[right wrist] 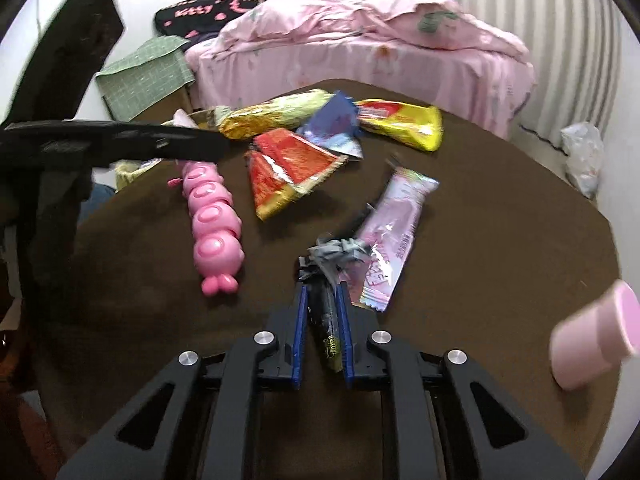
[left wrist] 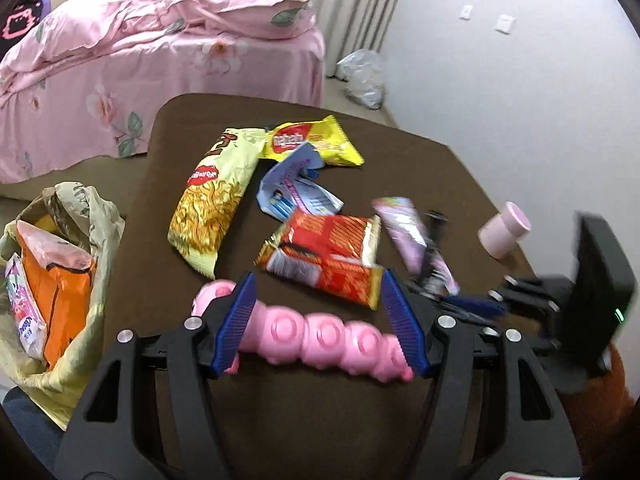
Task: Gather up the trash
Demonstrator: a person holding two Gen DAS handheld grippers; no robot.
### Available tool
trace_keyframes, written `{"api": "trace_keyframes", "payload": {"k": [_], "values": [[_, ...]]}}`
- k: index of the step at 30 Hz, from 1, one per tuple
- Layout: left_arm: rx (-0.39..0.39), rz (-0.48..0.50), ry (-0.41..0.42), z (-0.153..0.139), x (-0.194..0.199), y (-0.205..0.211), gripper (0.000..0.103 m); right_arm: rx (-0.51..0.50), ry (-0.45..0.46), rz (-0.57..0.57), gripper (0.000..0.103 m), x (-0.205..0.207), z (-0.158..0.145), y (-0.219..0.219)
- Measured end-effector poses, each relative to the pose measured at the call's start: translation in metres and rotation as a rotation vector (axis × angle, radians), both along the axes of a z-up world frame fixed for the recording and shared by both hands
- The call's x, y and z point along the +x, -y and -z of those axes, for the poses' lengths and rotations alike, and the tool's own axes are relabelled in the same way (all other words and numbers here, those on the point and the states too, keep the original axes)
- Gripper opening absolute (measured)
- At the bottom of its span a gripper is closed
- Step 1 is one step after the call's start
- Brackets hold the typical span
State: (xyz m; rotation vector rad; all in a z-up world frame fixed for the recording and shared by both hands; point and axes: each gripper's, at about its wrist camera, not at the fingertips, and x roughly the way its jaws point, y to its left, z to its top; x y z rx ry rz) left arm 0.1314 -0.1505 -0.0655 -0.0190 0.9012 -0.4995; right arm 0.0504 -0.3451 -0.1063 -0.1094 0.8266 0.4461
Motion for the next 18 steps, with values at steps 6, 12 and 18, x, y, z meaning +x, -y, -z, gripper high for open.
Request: {"api": "trace_keyframes", "payload": {"k": [6,12,18], "values": [[0.024,0.022,-0.048,0.017,0.033,0.033,0.061,0.070,-0.054,0.114,0.014,-0.028,0.008,0.033],[0.063,0.184,-0.026,0.028,0.023,0.063,0.061,0.098,-0.062,0.109,0.014,-0.047,0.010,0.037],[0.140,0.253,0.016,0.034,-0.010,0.054,0.061,0.104,-0.058,0.110,0.031,-0.048,0.011,0.033]]}}
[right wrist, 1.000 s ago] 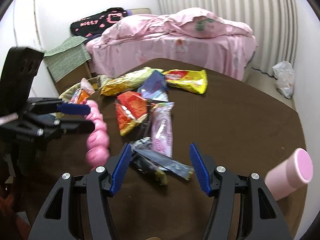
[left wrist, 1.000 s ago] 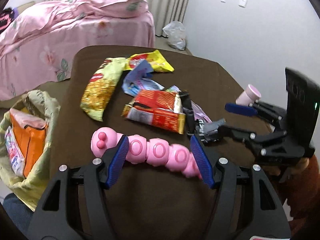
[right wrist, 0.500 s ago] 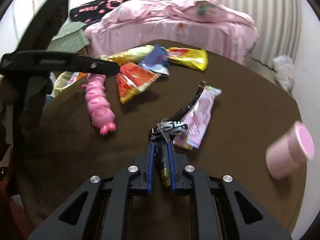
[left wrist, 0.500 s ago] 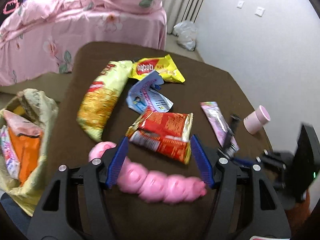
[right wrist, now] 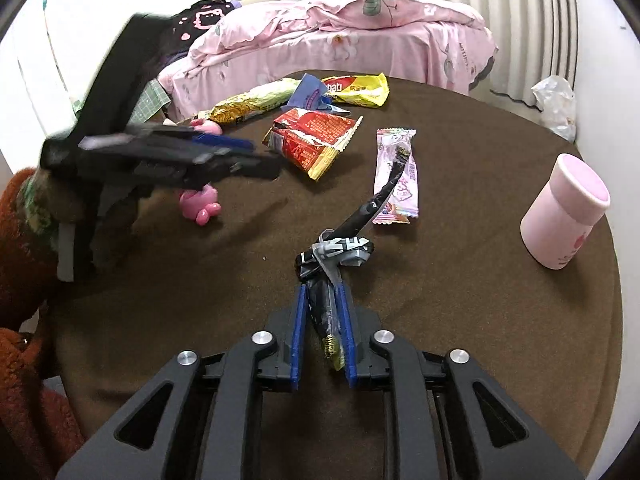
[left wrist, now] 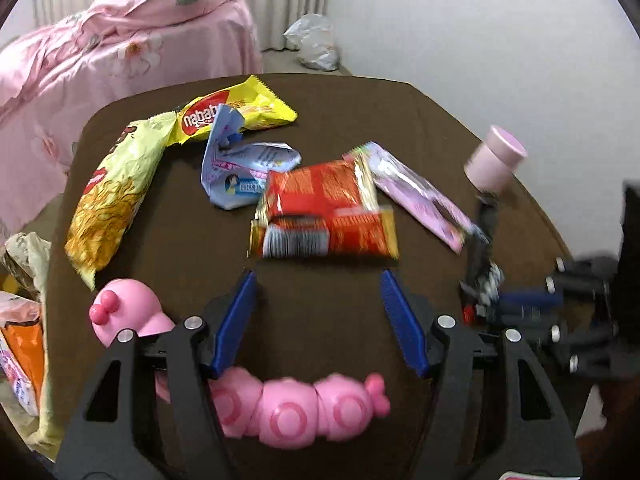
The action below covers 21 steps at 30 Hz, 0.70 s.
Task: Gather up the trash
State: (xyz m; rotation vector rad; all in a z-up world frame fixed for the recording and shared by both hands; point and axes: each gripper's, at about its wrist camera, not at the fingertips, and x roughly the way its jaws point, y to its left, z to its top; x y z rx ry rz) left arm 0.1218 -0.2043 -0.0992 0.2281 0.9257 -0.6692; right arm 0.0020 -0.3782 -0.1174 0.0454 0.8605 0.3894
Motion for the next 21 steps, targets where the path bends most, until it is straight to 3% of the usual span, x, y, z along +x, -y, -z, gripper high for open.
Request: {"api": "trace_keyframes", "payload": {"k": [3,5,8,11,13,14,16,18,21], "values": [[-0.051,-0.031,-0.043,-0.005,-0.003,-0.011,0.061,0.053,-0.015,-0.026,0.048,0.000,0.001,-0.001],[-0.128,-0.072,-0.081,-0.009,0.005,-0.016,0.061,0.032,-0.012,-0.030,0.049,-0.001,0.001,-0.006],[-0.165,-0.135,-0.032,-0.018,0.020,-0.013,0.063,-0.020,-0.004,-0.031,0.049,-0.005,0.000,-0.013],[-0.111,-0.135,-0.011,-0.016,0.035,0.004,0.064,-0.062,0.004,-0.033,0.049,-0.012,0.001,-0.017],[-0.088,-0.125,-0.039,-0.011,0.043,0.015,0.064,-0.085,0.003,-0.022,0.049,-0.016,0.001,-0.017],[-0.082,-0.124,-0.066,-0.008,0.047,0.018,0.062,-0.093,-0.002,-0.016,0.049,-0.018,0.001,-0.016],[-0.098,-0.125,-0.116,-0.003,0.050,0.020,0.041,-0.095,-0.026,-0.015,0.049,-0.022,-0.001,-0.015],[-0.100,-0.134,-0.119,-0.002,0.045,0.019,0.034,-0.057,-0.050,-0.021,0.049,-0.027,-0.005,-0.009],[-0.105,-0.134,-0.108,-0.004,0.032,0.012,0.029,0.025,-0.017,-0.016,0.049,-0.035,-0.016,0.004]]}}
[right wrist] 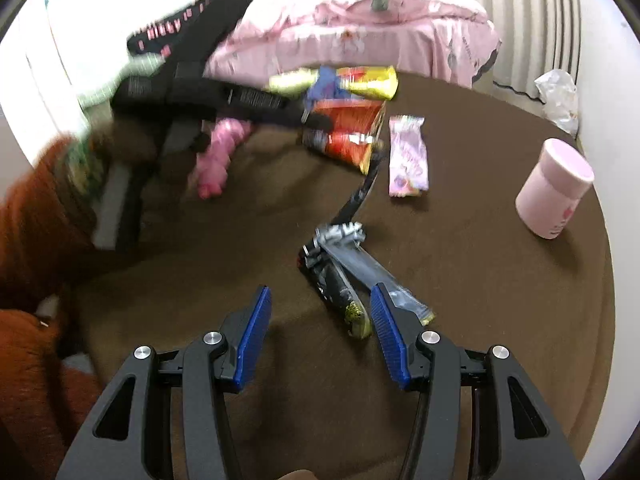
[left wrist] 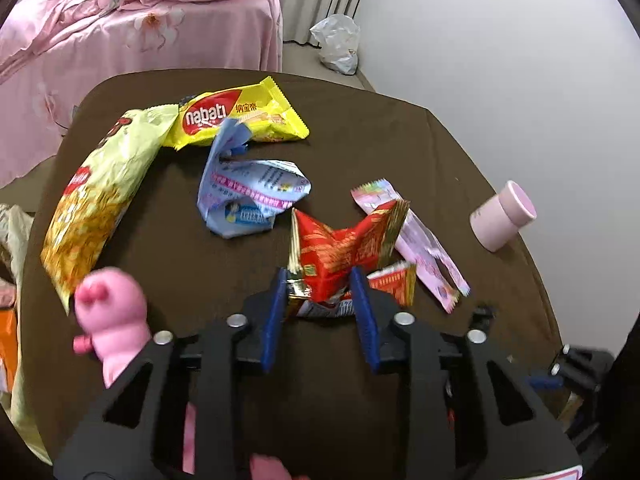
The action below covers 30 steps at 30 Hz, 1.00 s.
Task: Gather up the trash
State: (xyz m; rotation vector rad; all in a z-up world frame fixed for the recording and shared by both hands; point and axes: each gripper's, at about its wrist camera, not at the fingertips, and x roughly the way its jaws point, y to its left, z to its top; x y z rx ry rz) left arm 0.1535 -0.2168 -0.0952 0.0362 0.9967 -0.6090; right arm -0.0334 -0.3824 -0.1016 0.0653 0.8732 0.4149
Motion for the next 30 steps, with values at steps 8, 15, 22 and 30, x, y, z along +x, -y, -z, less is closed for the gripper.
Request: {"api": "trace_keyframes", "payload": {"k": [8,15,22,30], "values": [[-0.067,-0.025,-0.022,-0.016,-0.039,-0.027,0.028,-0.060,0.046,0.015,0.049,0.002,-0.005,0.016],[-0.067,-0.049,-0.008,-0.023,-0.046,-0.037,0.033,-0.038,-0.028,-0.016,0.049,0.017,0.014,0.010],[-0.083,-0.074,0.045,-0.034,-0.048,-0.046,0.043,-0.041,0.048,-0.062,0.049,0.009,0.000,-0.008],[-0.061,-0.012,0.108,-0.043,-0.052,-0.047,0.052,-0.089,0.064,-0.028,0.014,0.017,0.008,-0.014]]}}
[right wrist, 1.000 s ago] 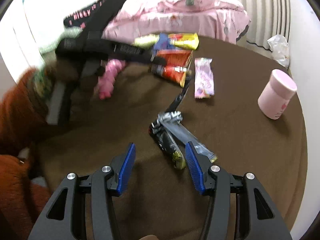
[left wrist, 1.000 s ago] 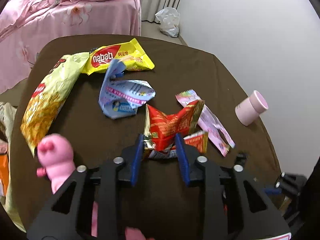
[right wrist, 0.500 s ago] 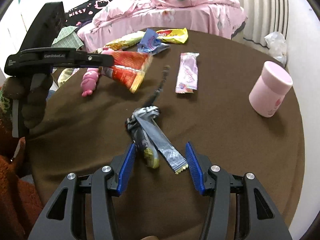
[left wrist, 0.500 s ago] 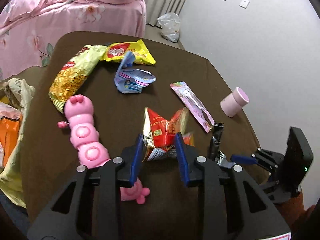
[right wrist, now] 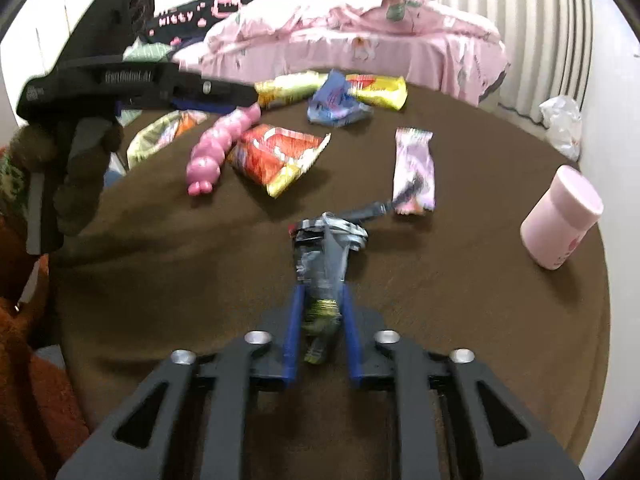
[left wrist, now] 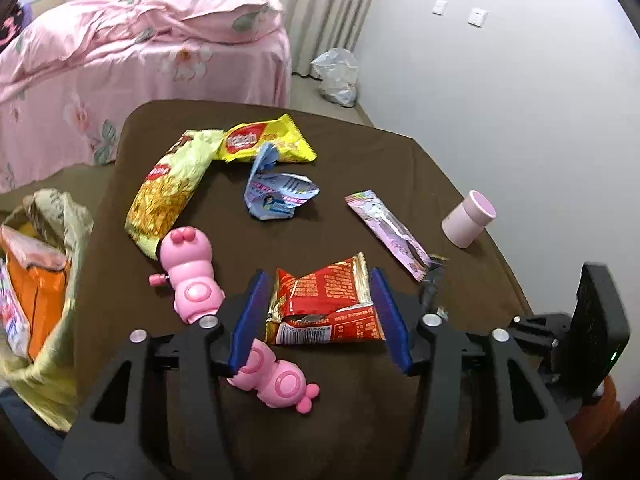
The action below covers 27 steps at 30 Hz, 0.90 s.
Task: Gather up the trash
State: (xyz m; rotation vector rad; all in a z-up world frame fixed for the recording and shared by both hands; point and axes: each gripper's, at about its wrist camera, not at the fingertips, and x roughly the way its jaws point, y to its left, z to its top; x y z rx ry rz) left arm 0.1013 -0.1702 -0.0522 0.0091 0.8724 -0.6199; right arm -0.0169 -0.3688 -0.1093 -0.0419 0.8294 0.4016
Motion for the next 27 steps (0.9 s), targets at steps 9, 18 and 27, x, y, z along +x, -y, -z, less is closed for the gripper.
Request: {"api": "trace_keyframes", "payload": {"k": [9,18,27], "values": [[0.144,0.083,-0.028,0.022,-0.002,0.034,0.056,0.094,0.033,0.170,0.014,-0.003,-0.014,0.044],[0.050,0.258,-0.079,0.010,-0.027,0.047,0.059,0.107,0.033,0.208,0.014,-0.003,-0.012,0.054],[0.349,0.392,0.084,0.035,-0.026,0.076,0.064,0.144,0.009,0.263,0.014,-0.005,-0.006,0.065]]}}
